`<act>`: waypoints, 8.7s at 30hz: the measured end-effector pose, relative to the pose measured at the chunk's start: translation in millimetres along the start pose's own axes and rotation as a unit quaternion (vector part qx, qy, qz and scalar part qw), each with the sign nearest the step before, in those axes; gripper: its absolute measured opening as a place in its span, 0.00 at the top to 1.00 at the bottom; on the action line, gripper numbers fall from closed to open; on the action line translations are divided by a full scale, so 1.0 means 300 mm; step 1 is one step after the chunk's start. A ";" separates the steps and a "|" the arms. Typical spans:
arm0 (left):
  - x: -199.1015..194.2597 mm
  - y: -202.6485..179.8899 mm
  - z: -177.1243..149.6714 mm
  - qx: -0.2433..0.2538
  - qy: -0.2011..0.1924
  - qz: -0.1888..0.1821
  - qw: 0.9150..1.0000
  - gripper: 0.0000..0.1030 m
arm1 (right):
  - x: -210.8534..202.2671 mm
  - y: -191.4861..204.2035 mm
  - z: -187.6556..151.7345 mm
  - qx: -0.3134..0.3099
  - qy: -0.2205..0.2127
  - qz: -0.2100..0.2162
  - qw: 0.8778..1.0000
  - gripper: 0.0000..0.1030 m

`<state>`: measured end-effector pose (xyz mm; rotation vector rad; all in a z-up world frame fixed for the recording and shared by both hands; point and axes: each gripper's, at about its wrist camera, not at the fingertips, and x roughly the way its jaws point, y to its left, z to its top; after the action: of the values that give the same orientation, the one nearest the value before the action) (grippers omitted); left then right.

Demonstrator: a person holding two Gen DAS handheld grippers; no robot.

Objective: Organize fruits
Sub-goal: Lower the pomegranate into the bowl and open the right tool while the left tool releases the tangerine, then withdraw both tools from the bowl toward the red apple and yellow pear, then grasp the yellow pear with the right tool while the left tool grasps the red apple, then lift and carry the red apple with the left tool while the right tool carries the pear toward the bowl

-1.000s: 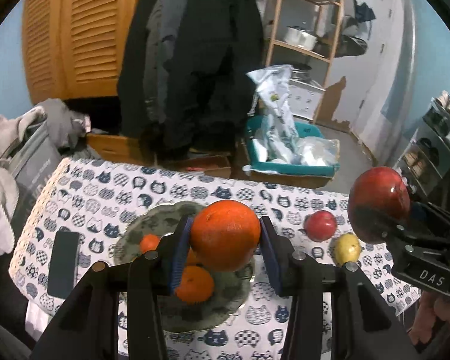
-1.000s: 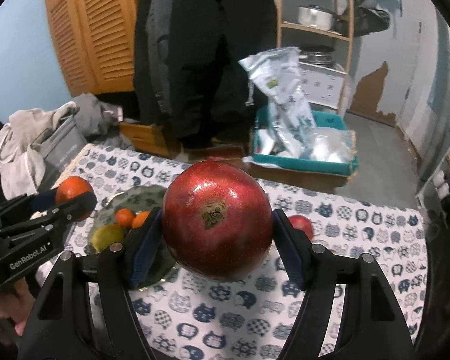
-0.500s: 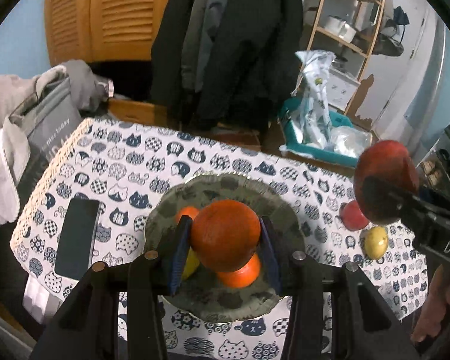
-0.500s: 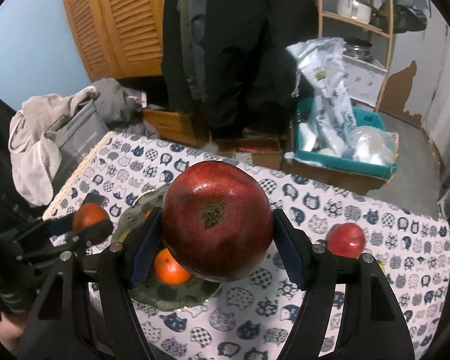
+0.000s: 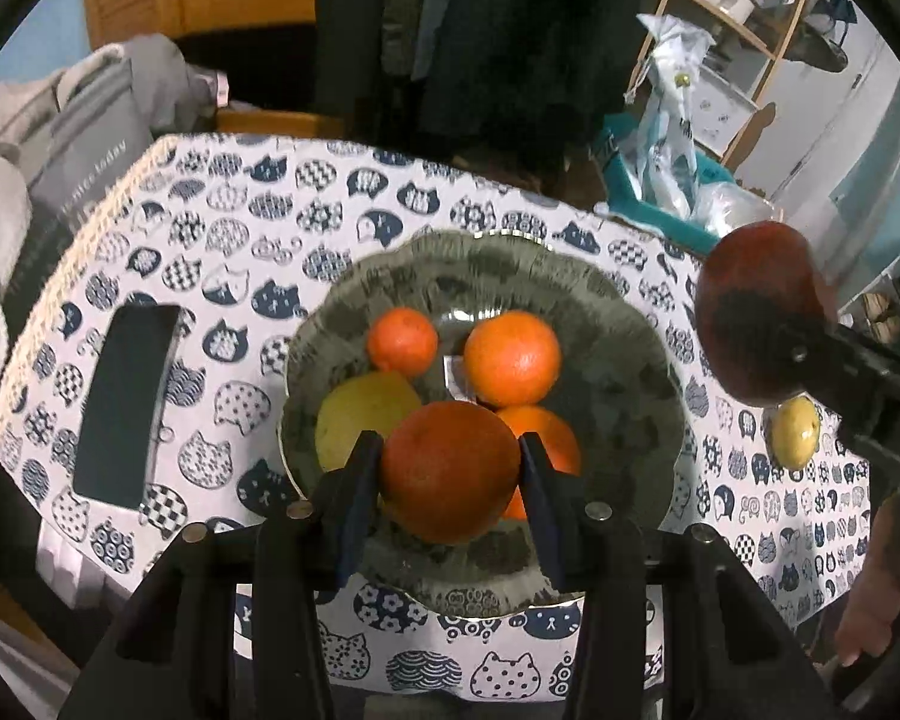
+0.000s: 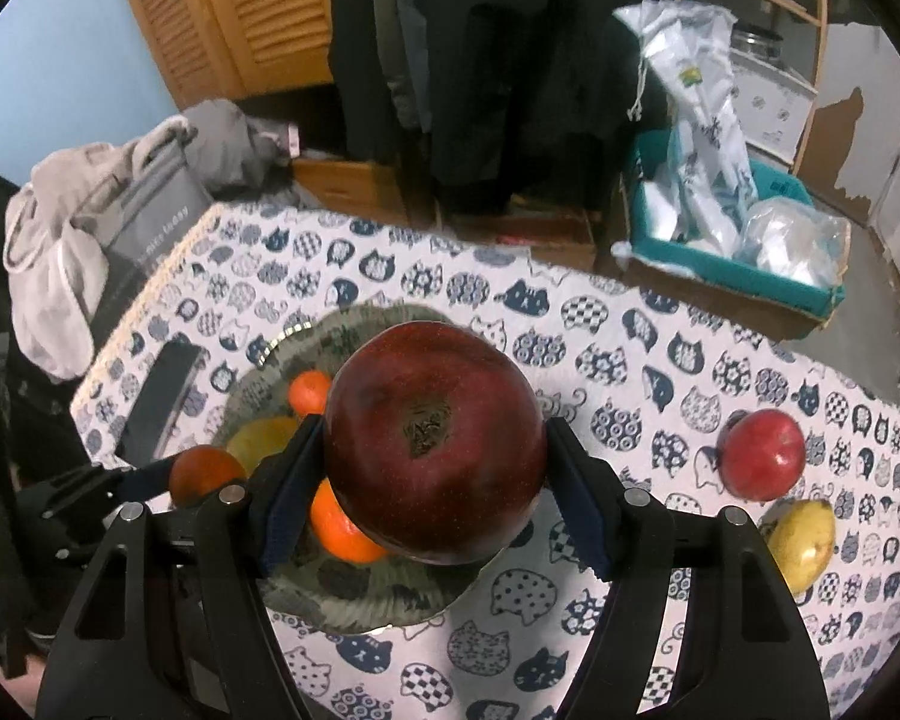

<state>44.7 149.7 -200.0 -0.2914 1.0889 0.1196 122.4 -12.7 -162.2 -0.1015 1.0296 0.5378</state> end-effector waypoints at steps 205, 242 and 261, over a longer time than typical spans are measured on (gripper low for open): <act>0.578 -1.124 0.101 0.177 0.070 -0.060 0.980 0.12 | -0.034 -1.138 -0.423 0.239 0.032 -0.177 0.954 0.29; 0.182 -0.951 0.084 0.206 -0.037 -0.038 0.977 0.24 | -0.237 -0.908 -0.311 0.174 -0.026 -0.174 0.969 0.29; -0.096 -0.848 0.035 0.208 -0.084 -0.057 0.973 0.24 | -0.424 -0.687 -0.277 0.137 -0.075 -0.143 0.977 0.29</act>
<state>101.0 -89.0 -125.7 0.0348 0.9003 -0.1834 103.2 -266.6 -133.7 0.0351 0.9134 0.1362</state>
